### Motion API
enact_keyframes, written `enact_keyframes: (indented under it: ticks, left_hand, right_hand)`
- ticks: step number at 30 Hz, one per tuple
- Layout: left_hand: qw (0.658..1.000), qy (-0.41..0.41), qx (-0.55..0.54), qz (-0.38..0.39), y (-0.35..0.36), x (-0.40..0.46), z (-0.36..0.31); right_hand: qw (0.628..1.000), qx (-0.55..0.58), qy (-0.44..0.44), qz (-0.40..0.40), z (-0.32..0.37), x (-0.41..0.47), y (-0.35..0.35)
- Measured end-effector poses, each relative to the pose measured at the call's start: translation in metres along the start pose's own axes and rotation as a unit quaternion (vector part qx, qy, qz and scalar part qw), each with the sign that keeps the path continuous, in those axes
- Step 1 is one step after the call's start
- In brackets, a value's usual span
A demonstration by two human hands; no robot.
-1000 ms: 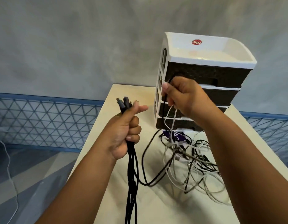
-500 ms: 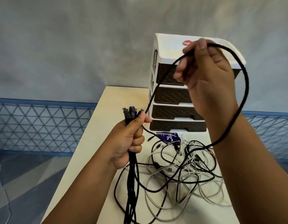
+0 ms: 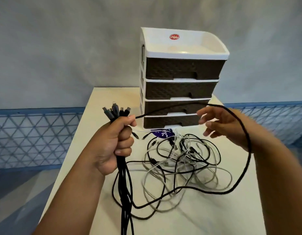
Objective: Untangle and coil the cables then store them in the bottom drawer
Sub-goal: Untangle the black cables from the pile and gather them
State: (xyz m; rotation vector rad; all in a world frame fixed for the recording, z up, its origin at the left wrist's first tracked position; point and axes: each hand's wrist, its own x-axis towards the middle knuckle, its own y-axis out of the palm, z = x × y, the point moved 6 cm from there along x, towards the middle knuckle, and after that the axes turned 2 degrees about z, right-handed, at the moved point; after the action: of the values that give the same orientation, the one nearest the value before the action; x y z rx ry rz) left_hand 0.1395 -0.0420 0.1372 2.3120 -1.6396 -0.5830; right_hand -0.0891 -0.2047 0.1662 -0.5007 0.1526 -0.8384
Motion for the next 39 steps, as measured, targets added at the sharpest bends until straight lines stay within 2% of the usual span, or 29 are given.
enact_keyframes:
  ticks: [1, 3, 4, 6, 8, 10, 11, 13, 15, 17, 20, 23, 27, 31, 33, 35, 37, 38, 39]
  left_hand:
    - [1.0, -0.003, 0.013, 0.004, 0.005, -0.004, 0.001]
    - [0.999, -0.009, 0.041, 0.021, 0.02, -0.015, 0.004]
    - [0.998, -0.01, 0.057, 0.035, 0.03, -0.021, 0.007]
    - [0.994, -0.008, 0.089, 0.061, 0.051, -0.033, 0.013]
    - [0.991, -0.003, 0.109, 0.074, 0.075, -0.045, 0.019]
    - [0.99, 0.001, 0.115, 0.085, 0.098, -0.056, 0.025]
    - [0.989, 0.007, 0.119, 0.092, 0.11, -0.064, 0.027]
    - [0.986, 0.03, 0.137, 0.095, 0.132, -0.079, 0.03]
    - [0.984, 0.055, 0.147, 0.08, 0.147, -0.091, 0.034]
    - [0.985, 0.08, 0.142, 0.051, 0.158, -0.102, 0.038]
    - [0.985, 0.112, 0.13, 0.028, 0.171, -0.119, 0.04]
    - [0.983, 0.134, 0.125, 0.019, 0.184, -0.137, 0.038]
    - [0.981, 0.161, 0.11, 0.014, 0.198, -0.157, 0.022]
    - [0.98, 0.168, 0.102, 0.025, 0.211, -0.168, 0.012]
    - [0.982, 0.161, 0.095, 0.027, 0.215, -0.171, 0.015]
    - [0.984, 0.152, 0.088, 0.028, 0.219, -0.173, 0.021]
    - [0.986, 0.146, 0.08, 0.031, 0.224, -0.175, 0.027]
    - [0.986, 0.143, 0.073, 0.038, 0.228, -0.177, 0.03]
    - [0.987, 0.139, 0.064, 0.046, 0.232, -0.178, 0.032]
  right_hand:
    - [0.998, -0.004, 0.031, -0.055, -0.011, -0.009, -0.014]
    - [0.982, 0.092, 0.03, -0.164, -0.016, -0.029, -0.037]
    - [0.975, 0.148, 0.01, -0.167, -0.01, -0.038, -0.041]
    - [0.976, 0.202, -0.035, -0.079, 0.015, -0.056, -0.031]
    - [0.989, 0.127, -0.06, 0.041, 0.043, -0.081, -0.002]
    - [0.992, 0.002, -0.08, 0.102, 0.057, -0.106, 0.028]
    - [0.99, -0.028, -0.096, 0.098, 0.061, -0.118, 0.035]
    - [0.992, -0.038, -0.12, 0.031, 0.061, -0.142, 0.033]
    - [0.991, -0.008, -0.127, -0.044, 0.054, -0.167, 0.018]
    - [0.992, 0.018, -0.108, -0.064, 0.041, -0.192, 0.006]
    - [0.997, 0.048, -0.06, -0.009, 0.009, -0.219, 0.007]
    - [0.994, -0.015, -0.03, 0.1, -0.02, -0.242, 0.023]
    - [0.953, -0.116, 0.025, 0.28, -0.055, -0.274, 0.062]
    - [0.904, -0.251, 0.028, 0.345, -0.084, -0.3, 0.096]
    - [0.905, -0.292, 0.018, 0.308, -0.084, -0.3, 0.097]
    - [0.946, -0.266, -0.007, 0.184, -0.064, -0.288, 0.08]
    - [0.986, -0.149, -0.057, 0.051, -0.033, -0.278, 0.058]
    - [0.992, -0.089, -0.083, 0.022, -0.02, -0.275, 0.051]
    - [0.994, -0.045, -0.099, 0.03, -0.009, -0.272, 0.05]
